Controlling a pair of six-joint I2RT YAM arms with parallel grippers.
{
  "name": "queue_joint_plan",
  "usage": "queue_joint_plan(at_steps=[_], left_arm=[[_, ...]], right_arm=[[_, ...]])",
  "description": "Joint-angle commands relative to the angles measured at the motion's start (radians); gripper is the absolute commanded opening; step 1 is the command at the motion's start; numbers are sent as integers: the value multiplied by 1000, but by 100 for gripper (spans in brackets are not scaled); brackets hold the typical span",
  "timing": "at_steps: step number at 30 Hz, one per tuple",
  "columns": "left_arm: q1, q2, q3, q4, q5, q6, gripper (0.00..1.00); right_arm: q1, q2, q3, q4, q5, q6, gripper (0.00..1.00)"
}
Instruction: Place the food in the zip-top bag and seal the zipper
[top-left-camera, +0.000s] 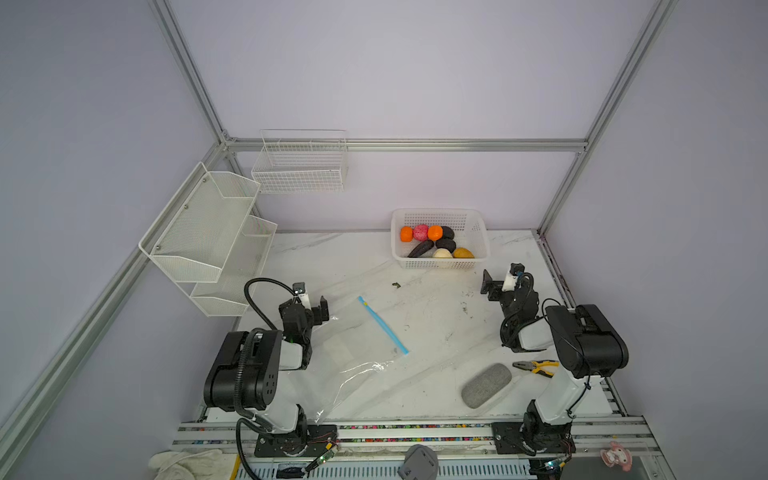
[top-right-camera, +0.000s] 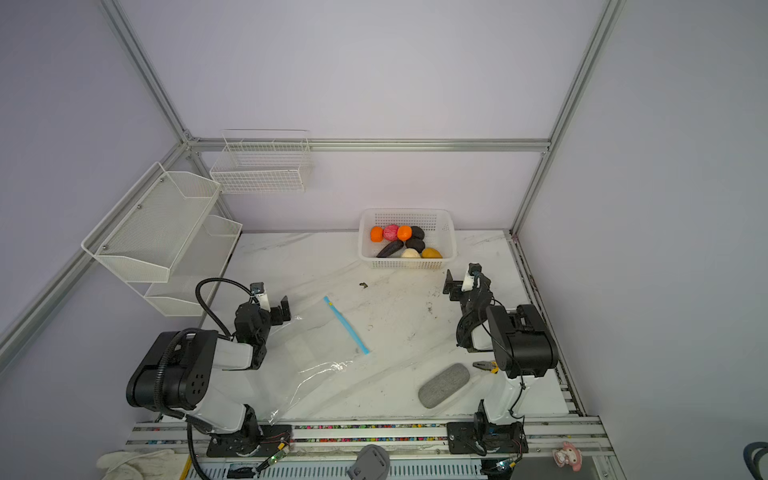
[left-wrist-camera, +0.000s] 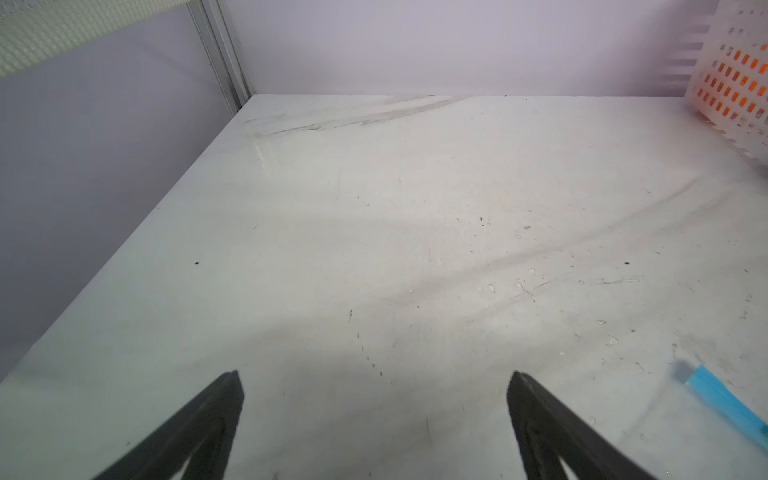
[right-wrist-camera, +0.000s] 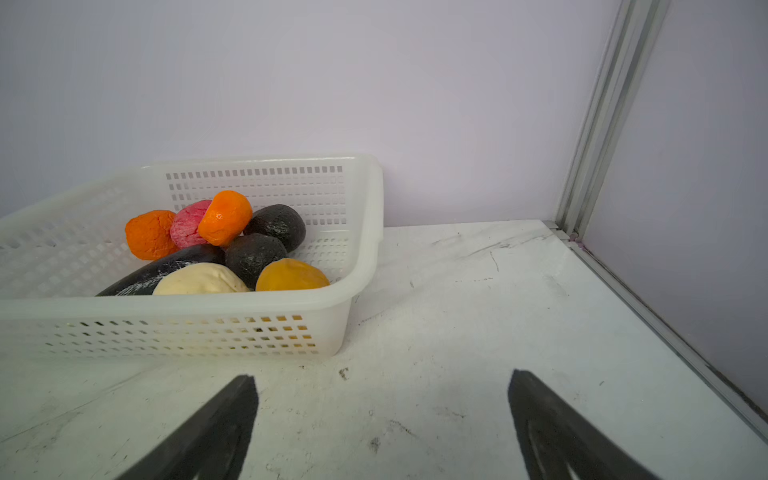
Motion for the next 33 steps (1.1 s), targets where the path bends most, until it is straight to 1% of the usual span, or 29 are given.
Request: queue_joint_plan(at_steps=[1, 30, 31, 33], left_arm=[[3, -17, 43, 41, -2, 7, 100], [2, -19, 39, 44, 0, 7, 100], [2, -21, 37, 46, -2, 7, 100], [0, -24, 28, 62, -43, -11, 100]], right_arm=[[-5, 5, 5, 16, -16, -18, 97], [-9, -3, -14, 47, -20, -14, 97], [-9, -5, -14, 46, -20, -14, 97], [-8, -4, -15, 46, -20, -16, 97]])
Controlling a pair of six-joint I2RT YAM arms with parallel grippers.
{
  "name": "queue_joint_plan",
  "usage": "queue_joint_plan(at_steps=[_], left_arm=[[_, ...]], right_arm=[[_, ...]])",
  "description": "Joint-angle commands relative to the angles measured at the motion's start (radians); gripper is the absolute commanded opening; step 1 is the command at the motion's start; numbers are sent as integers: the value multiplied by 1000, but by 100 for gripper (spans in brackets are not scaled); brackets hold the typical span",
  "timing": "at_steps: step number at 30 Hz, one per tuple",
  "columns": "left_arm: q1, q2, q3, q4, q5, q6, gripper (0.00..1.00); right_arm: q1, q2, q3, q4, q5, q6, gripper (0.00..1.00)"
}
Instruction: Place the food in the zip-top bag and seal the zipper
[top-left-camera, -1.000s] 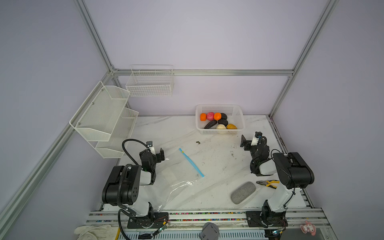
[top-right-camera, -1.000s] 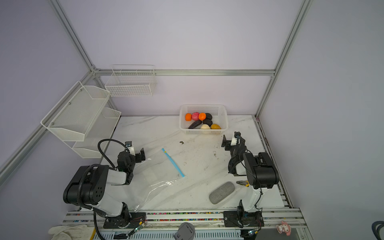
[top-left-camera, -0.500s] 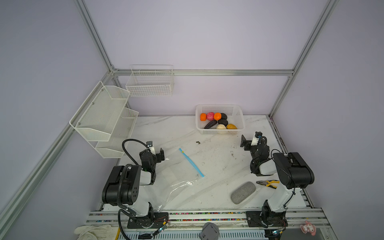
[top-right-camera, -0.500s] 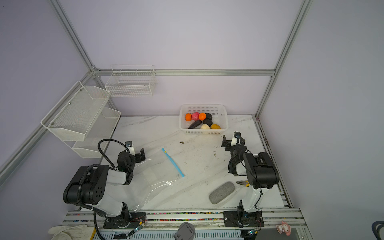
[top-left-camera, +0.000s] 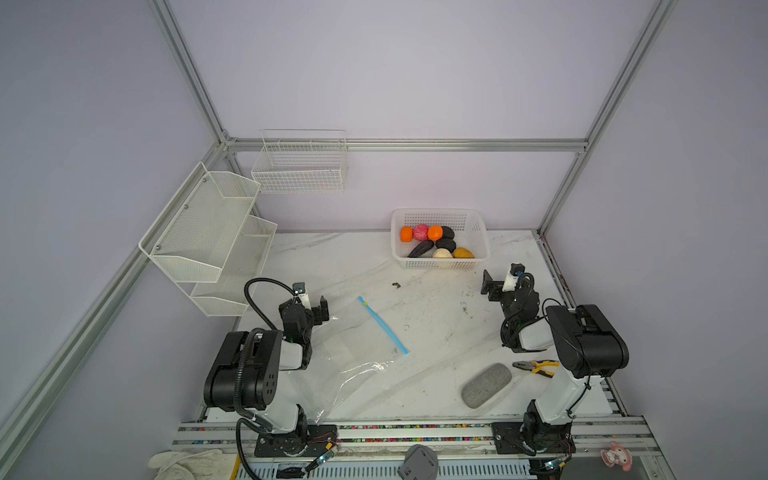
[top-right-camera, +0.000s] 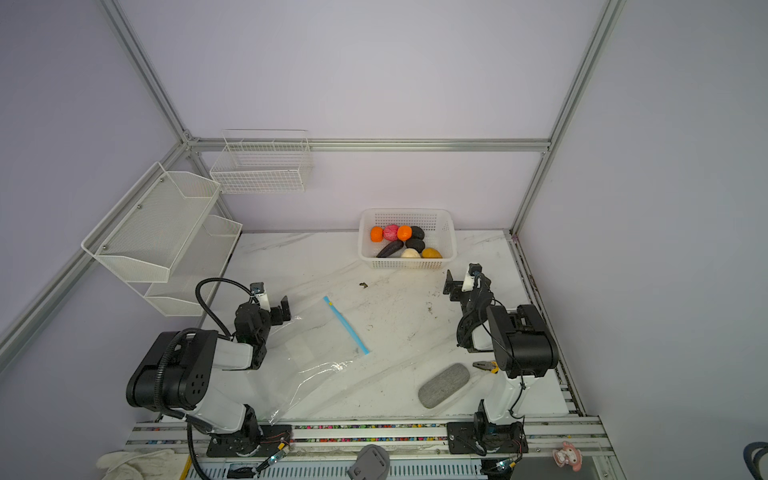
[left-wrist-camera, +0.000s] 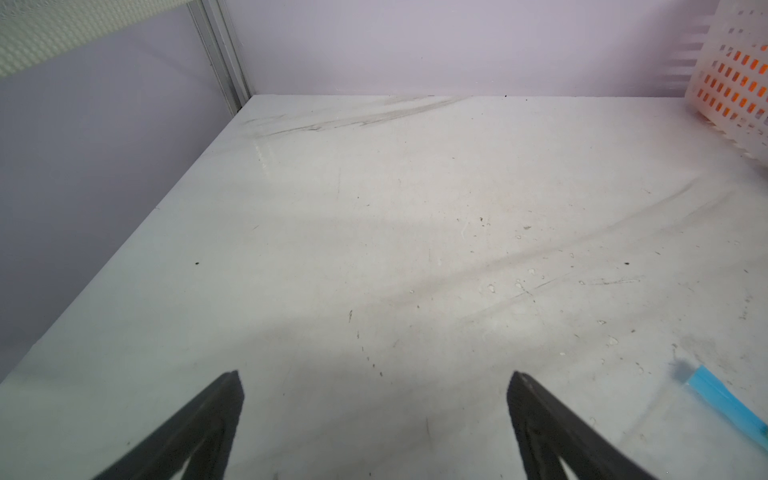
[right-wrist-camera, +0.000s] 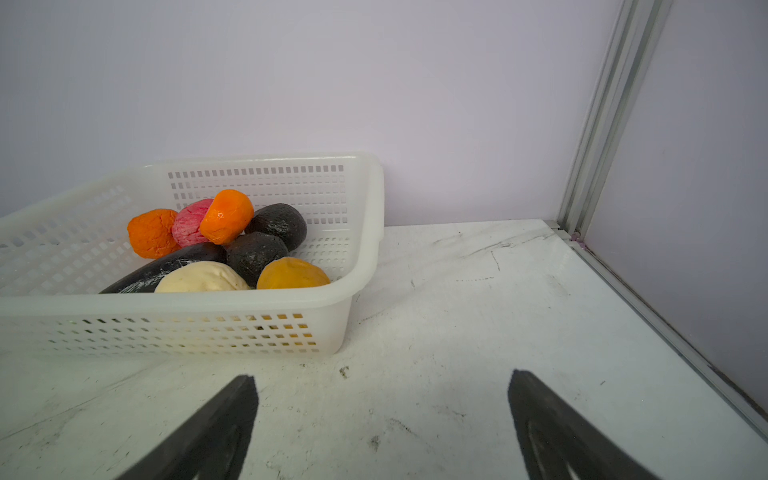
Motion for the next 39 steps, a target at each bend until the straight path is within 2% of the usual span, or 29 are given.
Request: queue_joint_plan(at_steps=[1, 6, 9, 11, 13, 14, 16, 18, 25, 28, 32, 34, 37, 39], left_arm=[[1, -25, 17, 76, -67, -24, 100], [-2, -26, 9, 96, -113, -38, 100], [-4, -27, 9, 97, -127, -39, 100], [-15, -46, 20, 64, -176, -41, 100], [-21, -64, 57, -38, -200, -57, 100], [-25, -68, 63, -56, -204, -60, 100], [-44, -67, 55, -30, -208, -24, 100], [-88, -56, 55, -1, -287, -1, 100], [-96, -62, 57, 14, -325, 13, 100], [-92, -148, 128, -211, -328, -22, 100], [-109, -230, 108, -213, -306, 13, 100], [-122, -298, 122, -307, -300, -42, 99], [-125, -374, 184, -514, -127, -64, 95], [-142, -398, 216, -627, -99, -149, 94]], right_arm=[[-4, -5, -12, 45, -13, -15, 97], [-4, -5, -13, 45, -13, -14, 97], [4, -11, -27, 67, 14, -24, 97], [26, -33, -29, 60, 56, -33, 97], [58, -105, -4, -61, 121, -48, 97], [76, -149, 34, -182, 169, -33, 97], [93, -209, 136, -434, 246, 90, 97], [98, -248, 198, -556, 245, 184, 97], [167, -349, 190, -537, 176, 241, 97], [172, -338, 204, -549, 123, 304, 97], [183, -290, 213, -521, 54, 385, 97], [203, -262, 258, -614, 72, 416, 97], [236, -223, 298, -706, 38, 429, 97], [269, -208, 291, -716, 26, 428, 97]])
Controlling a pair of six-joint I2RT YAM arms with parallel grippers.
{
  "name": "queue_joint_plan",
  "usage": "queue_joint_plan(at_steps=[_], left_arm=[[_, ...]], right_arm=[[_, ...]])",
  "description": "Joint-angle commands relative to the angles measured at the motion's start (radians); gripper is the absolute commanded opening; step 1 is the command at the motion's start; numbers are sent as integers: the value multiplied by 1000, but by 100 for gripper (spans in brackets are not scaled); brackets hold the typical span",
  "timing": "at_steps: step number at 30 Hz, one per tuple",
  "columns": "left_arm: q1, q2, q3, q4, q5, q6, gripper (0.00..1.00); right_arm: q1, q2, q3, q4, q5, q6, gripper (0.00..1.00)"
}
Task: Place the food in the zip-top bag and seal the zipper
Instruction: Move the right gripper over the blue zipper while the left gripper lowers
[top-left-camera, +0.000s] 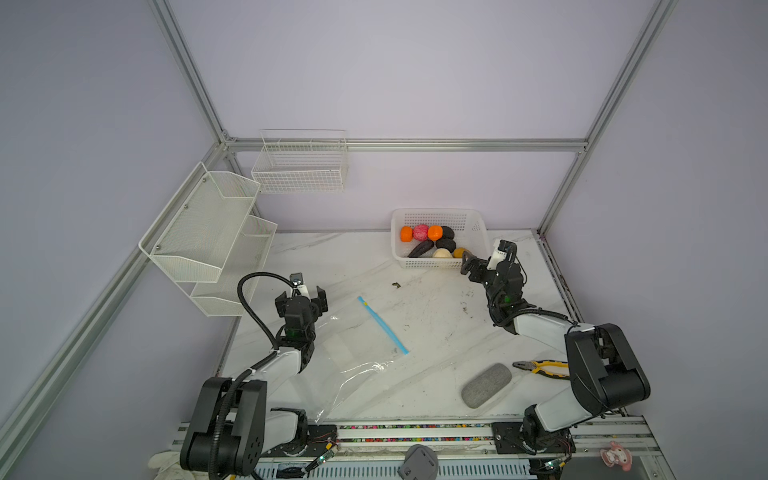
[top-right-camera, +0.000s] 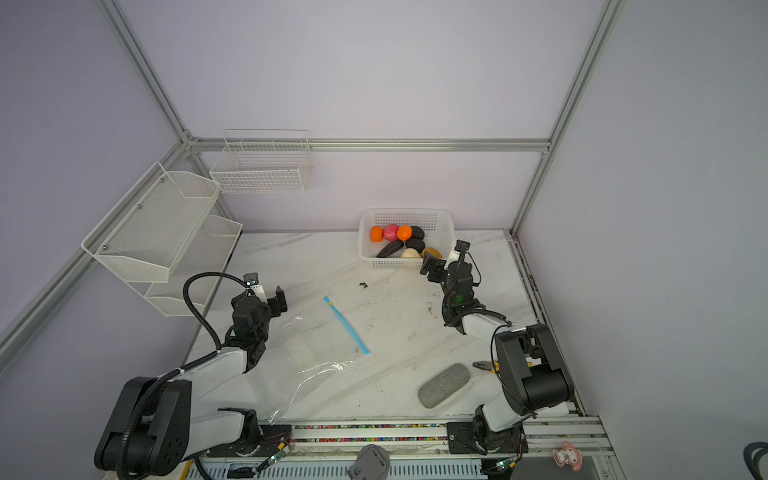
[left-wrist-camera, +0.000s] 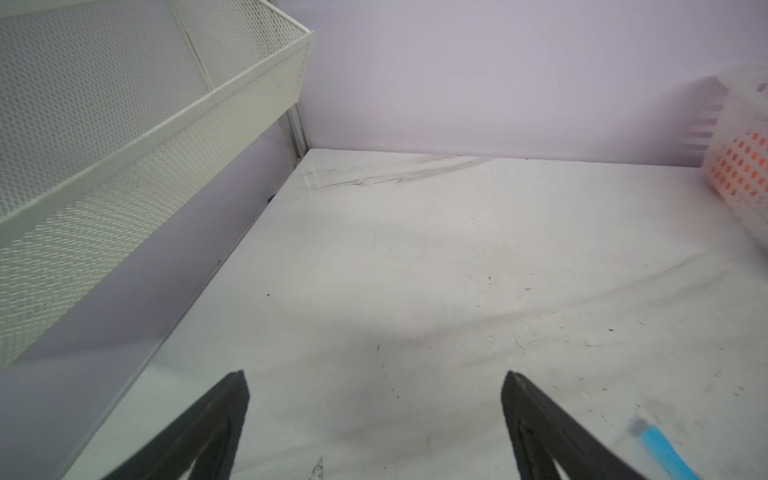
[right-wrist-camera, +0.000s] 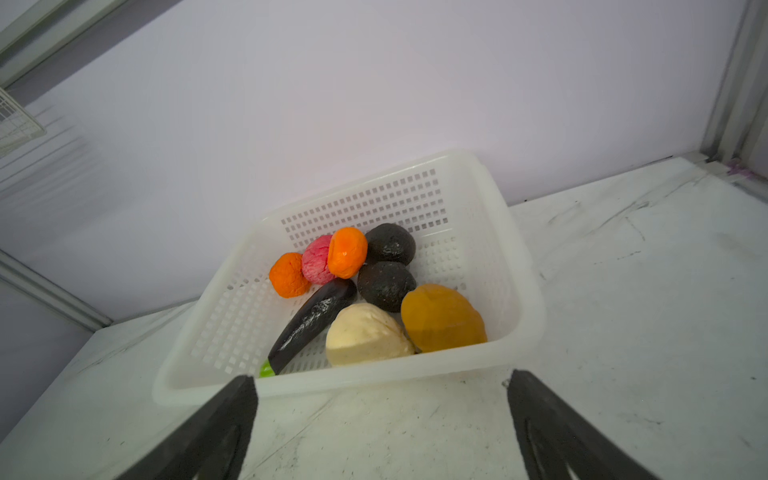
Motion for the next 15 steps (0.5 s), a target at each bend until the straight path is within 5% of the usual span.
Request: queue_joint_plan(at_steps=[1, 9, 15], left_arm=[[-32, -48, 131, -254, 114, -146, 94], [-101, -138, 201, -680, 204, -448, 88], [-144, -201, 210, -813, 347, -616, 81]], right_arm=[[52, 17, 9, -90, -39, 47, 97], [167, 52, 63, -261, -123, 17, 97], [216, 86, 58, -225, -361, -18, 97]])
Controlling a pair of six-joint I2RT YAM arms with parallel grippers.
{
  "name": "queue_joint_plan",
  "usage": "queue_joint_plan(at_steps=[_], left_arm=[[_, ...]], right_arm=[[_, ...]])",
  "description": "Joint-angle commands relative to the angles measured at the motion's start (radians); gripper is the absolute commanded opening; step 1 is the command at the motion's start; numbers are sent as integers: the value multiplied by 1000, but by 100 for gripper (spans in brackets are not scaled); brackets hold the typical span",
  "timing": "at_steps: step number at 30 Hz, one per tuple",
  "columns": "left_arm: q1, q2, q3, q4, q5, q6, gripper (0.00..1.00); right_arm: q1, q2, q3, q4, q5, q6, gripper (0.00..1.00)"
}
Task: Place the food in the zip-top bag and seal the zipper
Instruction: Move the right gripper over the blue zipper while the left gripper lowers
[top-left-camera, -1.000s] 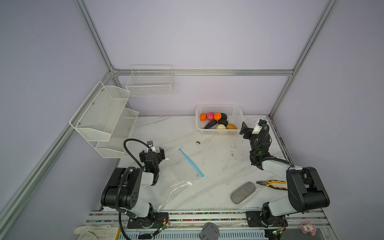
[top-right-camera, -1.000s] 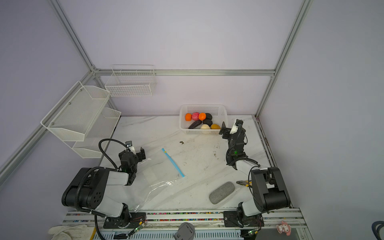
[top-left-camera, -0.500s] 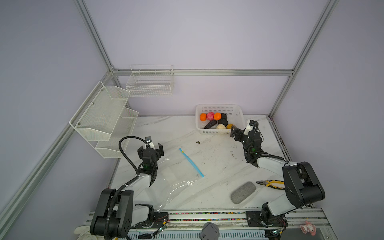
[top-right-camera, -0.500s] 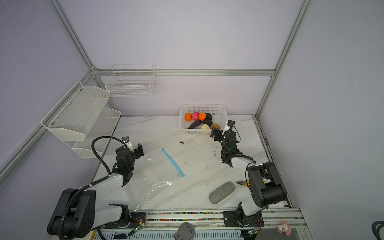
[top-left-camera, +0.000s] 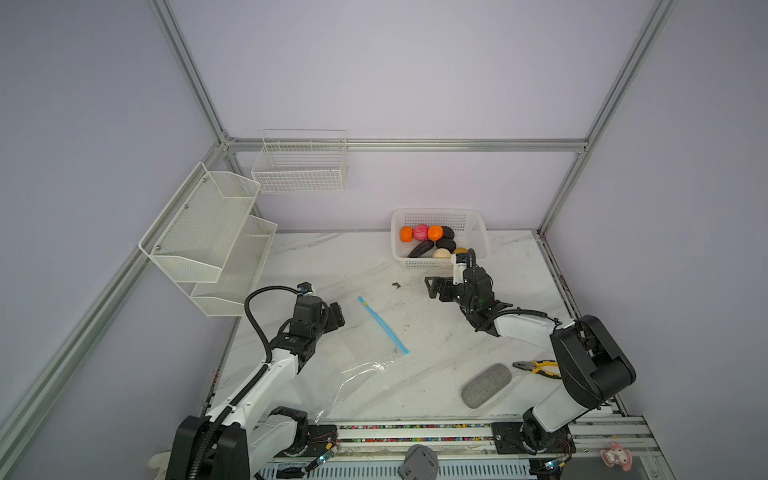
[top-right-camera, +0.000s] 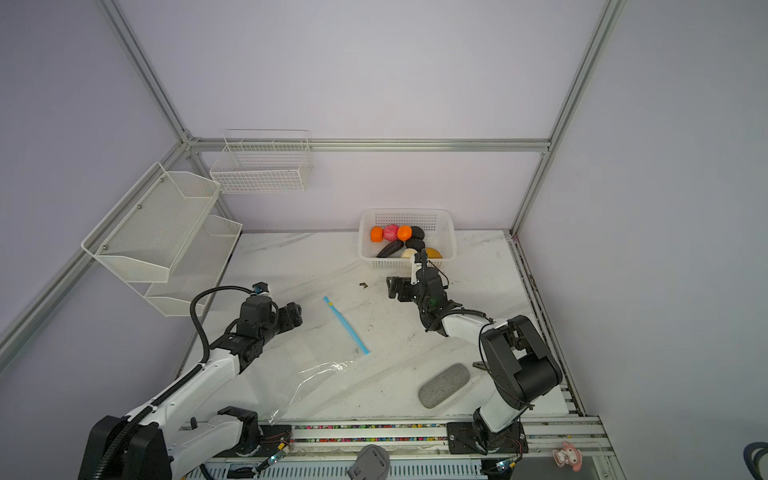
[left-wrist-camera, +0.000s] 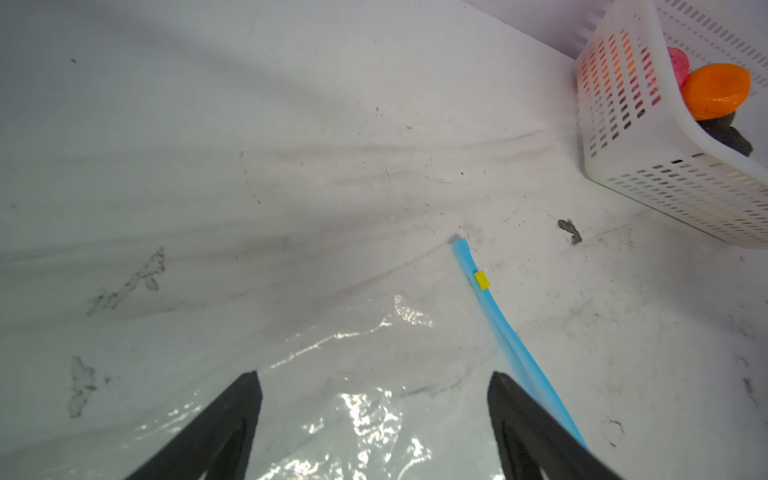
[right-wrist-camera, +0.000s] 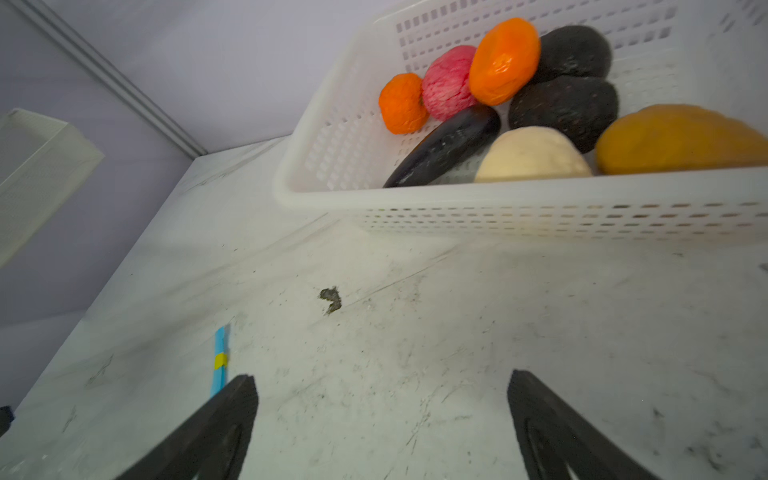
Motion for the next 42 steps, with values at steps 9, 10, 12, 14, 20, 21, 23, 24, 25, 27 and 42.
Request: queue_joint_plan(at_steps=[9, 10, 12, 14, 20, 21, 23, 24, 25, 27, 42], left_arm=[[-25, -60, 128, -362, 219, -193, 80], [-25, -64, 119, -369, 225, -201, 80], [-25, -65, 102, -371, 234, -211, 81], [-24, -60, 88, -371, 240, -215, 82], [-25, -55, 50, -366, 203, -219, 84], [-25, -55, 43, -361, 197, -220, 85], [-25, -51, 27, -348, 192, -223, 85], [-25, -50, 20, -342, 193, -225, 86], [-25, -48, 12, -333, 190, -226, 86], [-25, -42, -5, -317, 188, -236, 86], [-24, -23, -77, -251, 194, -281, 87]], right_arm=[[94, 127, 142, -216, -388, -42, 91], [96, 136, 151, -235, -409, -45, 90], [100, 156, 171, -280, -450, -53, 88], [110, 182, 208, -367, -465, -78, 83], [150, 204, 208, -379, -527, -50, 78], [156, 210, 207, -373, -537, -40, 78], [176, 232, 211, -356, -569, -17, 78], [181, 241, 210, -347, -582, -8, 76], [190, 254, 208, -330, -592, 7, 76], [199, 274, 210, -320, -601, 17, 73], [213, 307, 208, -260, -647, 57, 43]])
